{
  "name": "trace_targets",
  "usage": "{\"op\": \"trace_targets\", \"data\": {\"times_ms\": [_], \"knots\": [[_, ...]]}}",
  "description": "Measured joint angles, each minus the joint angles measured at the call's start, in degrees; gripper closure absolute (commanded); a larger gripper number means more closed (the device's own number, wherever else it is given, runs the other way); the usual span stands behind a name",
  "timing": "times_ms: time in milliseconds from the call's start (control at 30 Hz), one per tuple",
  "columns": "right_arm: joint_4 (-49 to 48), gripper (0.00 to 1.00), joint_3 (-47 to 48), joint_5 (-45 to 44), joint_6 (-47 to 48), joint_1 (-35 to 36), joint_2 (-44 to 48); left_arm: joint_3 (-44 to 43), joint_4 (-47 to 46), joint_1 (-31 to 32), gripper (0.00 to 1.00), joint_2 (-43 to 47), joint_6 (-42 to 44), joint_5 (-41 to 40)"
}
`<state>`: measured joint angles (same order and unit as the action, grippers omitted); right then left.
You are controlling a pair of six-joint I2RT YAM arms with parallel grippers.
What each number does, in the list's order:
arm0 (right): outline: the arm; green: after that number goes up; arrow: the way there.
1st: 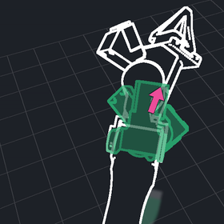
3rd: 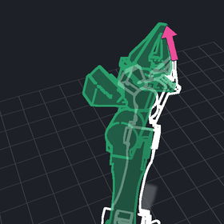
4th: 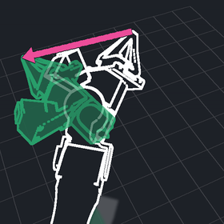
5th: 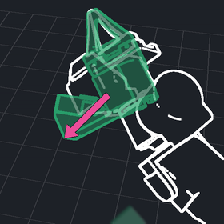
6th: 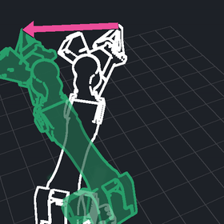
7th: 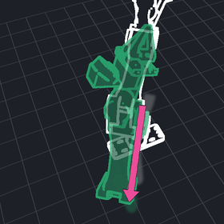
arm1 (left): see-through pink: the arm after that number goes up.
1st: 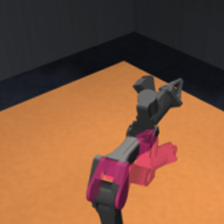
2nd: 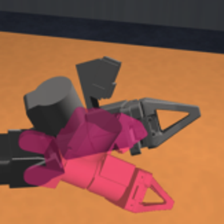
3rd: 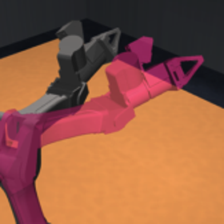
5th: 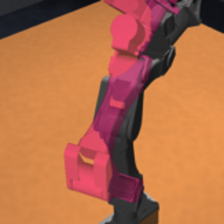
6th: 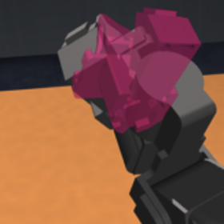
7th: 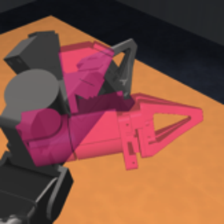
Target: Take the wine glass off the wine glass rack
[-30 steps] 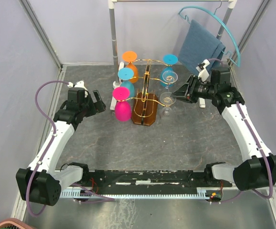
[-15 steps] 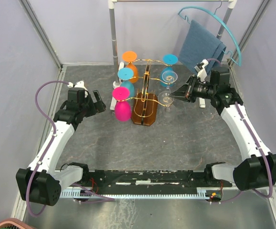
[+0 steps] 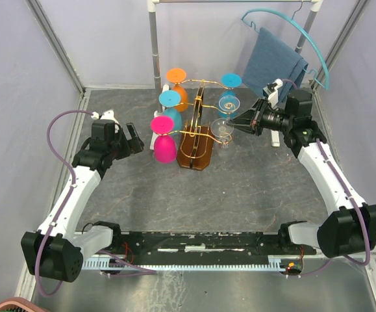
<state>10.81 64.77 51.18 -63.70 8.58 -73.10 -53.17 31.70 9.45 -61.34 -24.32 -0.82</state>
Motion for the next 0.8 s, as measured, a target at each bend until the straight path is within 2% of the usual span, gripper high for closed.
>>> {"op": "trace_targets", "data": {"times_ms": [200,567,800], "knots": [[-0.1,0.97,0.0,0.3,-0.5,0.1,-0.2,0.0,0.0,0.0,0.01,0.0,0.0,0.7],[11.9,0.98,2.8,-2.3,8.9,-1.9,0.9,0.0,0.4,0.0,0.01,0.2,0.0,0.9],[15.7,0.98,2.9,-1.6,10.7,-2.9,3.8,0.1,1.1,0.0,0.01,0.4,0.0,1.0]]}}
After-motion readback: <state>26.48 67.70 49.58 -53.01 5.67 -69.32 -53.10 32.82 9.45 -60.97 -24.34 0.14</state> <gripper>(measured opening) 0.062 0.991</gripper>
